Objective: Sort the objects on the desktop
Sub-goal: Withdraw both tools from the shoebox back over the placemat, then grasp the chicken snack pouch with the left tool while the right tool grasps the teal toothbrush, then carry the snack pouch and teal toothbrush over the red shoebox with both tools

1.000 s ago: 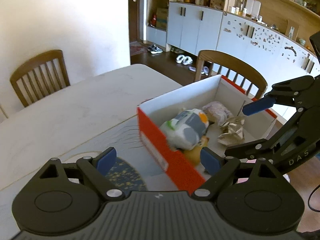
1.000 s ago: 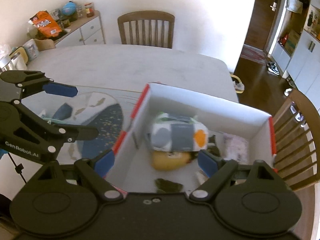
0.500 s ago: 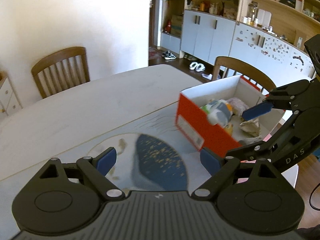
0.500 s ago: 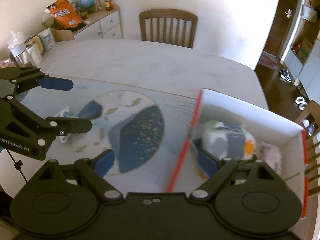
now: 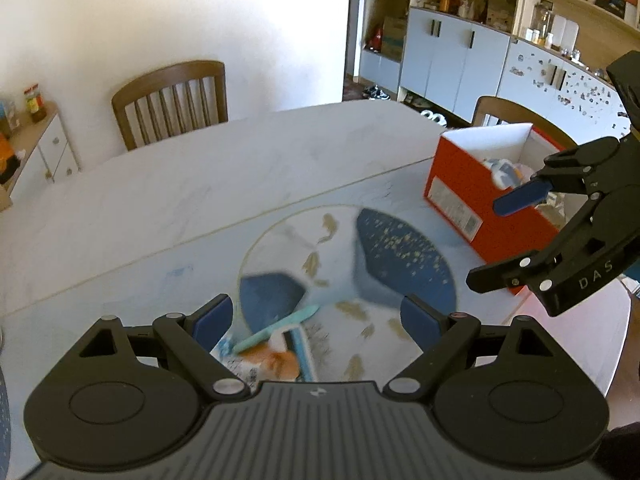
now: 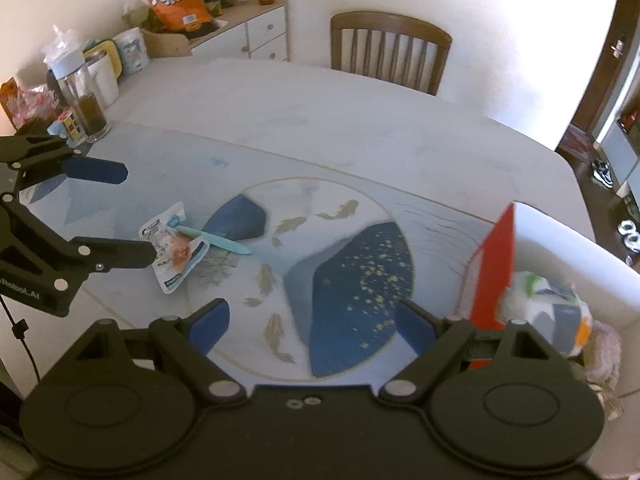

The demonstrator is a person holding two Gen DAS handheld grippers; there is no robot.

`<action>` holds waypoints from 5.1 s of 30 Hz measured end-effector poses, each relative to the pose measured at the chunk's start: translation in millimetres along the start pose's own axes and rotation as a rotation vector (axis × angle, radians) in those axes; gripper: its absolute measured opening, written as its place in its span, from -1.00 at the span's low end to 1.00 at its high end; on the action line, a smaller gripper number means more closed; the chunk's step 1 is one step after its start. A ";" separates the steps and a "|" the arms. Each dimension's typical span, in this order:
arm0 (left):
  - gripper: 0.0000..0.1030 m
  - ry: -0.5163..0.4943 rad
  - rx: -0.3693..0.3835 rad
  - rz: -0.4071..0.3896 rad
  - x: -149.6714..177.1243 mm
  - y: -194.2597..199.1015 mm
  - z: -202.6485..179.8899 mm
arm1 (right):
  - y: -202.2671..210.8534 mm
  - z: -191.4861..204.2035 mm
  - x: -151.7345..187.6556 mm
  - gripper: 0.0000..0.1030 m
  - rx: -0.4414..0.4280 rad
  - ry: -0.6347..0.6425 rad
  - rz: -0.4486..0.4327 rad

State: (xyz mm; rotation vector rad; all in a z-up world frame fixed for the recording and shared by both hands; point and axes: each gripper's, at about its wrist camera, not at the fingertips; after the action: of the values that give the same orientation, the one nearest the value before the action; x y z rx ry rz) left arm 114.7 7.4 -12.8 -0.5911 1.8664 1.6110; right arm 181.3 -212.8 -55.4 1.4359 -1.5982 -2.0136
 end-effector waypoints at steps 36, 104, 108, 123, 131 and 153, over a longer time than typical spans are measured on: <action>1.00 -0.128 -0.084 0.062 62.6 -65.7 27.5 | -87.5 38.9 -24.1 0.63 -0.023 0.080 0.099; -0.19 -0.143 -0.067 0.017 50.8 -74.7 34.8 | -113.7 60.0 -16.2 -0.82 -0.125 0.086 0.043; -0.49 -0.151 -0.085 -0.016 47.2 -70.1 30.0 | -106.4 53.3 -9.9 -0.82 -0.125 0.052 0.048; -0.72 -0.083 -0.050 -0.044 28.9 -47.7 23.3 | -63.8 35.8 3.2 -0.83 -0.103 -0.048 0.016; -0.75 0.052 0.057 -0.055 16.4 -33.1 19.8 | -39.6 20.8 14.1 -0.83 -0.099 -0.126 -0.001; -0.75 -0.005 0.207 -0.118 -40.8 -11.7 -69.0 | 57.3 -45.8 40.8 -0.83 -0.022 -0.265 -0.151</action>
State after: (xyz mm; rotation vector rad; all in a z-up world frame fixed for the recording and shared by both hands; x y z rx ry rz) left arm 141.8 -64.5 12.8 -0.5937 1.9275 1.3232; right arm 173.2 -291.7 -28.0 1.3666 -1.5998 -2.3868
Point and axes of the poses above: each gripper's, at about its wrist camera, not at the fingertips, and y roughly against the way its jaws point, z to its left, x to its underside, and after that the axes turned 5 degrees about x, right-handed
